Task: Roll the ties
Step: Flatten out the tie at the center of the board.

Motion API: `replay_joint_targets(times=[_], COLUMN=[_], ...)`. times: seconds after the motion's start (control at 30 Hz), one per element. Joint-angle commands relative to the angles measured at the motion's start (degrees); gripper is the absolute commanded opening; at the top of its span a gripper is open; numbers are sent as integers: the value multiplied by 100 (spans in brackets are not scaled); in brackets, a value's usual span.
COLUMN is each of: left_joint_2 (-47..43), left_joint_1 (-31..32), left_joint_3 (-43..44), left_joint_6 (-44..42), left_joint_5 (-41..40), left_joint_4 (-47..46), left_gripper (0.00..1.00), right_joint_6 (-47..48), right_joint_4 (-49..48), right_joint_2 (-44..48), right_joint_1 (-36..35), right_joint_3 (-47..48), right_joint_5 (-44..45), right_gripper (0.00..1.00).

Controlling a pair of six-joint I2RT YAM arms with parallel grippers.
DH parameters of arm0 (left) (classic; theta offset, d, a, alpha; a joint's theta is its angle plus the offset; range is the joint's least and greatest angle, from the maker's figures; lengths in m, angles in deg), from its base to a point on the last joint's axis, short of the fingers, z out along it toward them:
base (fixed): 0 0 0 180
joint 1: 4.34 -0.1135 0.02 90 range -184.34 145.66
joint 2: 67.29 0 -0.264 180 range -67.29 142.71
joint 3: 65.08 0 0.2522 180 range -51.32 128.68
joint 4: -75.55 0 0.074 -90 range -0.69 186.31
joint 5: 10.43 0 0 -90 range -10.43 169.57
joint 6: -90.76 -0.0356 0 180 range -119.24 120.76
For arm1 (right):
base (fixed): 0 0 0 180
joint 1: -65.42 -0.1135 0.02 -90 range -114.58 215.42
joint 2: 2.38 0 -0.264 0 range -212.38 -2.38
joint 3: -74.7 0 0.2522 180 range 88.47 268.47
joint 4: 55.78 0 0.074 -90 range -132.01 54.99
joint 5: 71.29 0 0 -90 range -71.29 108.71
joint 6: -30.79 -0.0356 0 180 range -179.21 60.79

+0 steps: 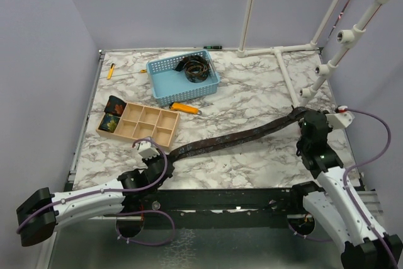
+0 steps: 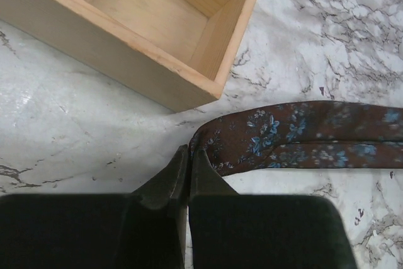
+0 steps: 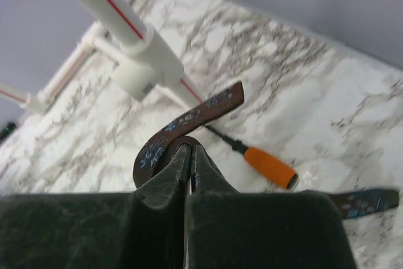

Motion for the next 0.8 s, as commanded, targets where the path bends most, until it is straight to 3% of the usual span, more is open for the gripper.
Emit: replay_joint_targets(times=[0.0,0.03,0.1,0.17,0.23,0.37,0.47,0.57,0.67,0.77], left_joint_2=[366,456,648,795,863,776,640,614,687,764], left_joint_1=[41,41,45,45,48,46,50,46,56,62], left_joint_3=[-82,-73,-44,-11,11,-29,-80,-85,-61,-33], left_joint_6=[-469,-516,-585,-626,-643,-634,-625,-633,-630,-626], left_joint_5=[328,357,407,454,505,570,559,533,538,563], left_joint_4=[-594,-667,-801,-877,-888,-890,-883,-888,-884,-882], left_gripper=[0,0,0,0,0,0,0,0,0,0], right_joint_6=[1357,1309,841,12,-348,-228,367,280,124,-346], right_joint_4=[27,127,682,1533,1895,1649,724,171,114,449], right_joint_2=[675,674,494,273,232,753,1101,813,-188,-1148], right_joint_1=[39,39,39,39,39,39,39,39,39,43], right_joint_3=[192,208,377,620,734,654,307,136,347,630], right_joint_5=[1104,1194,1124,1013,717,-595,-2288,-3446,-3724,-3103], right_gripper=[0,1,32,54,63,66,67,66,62,59])
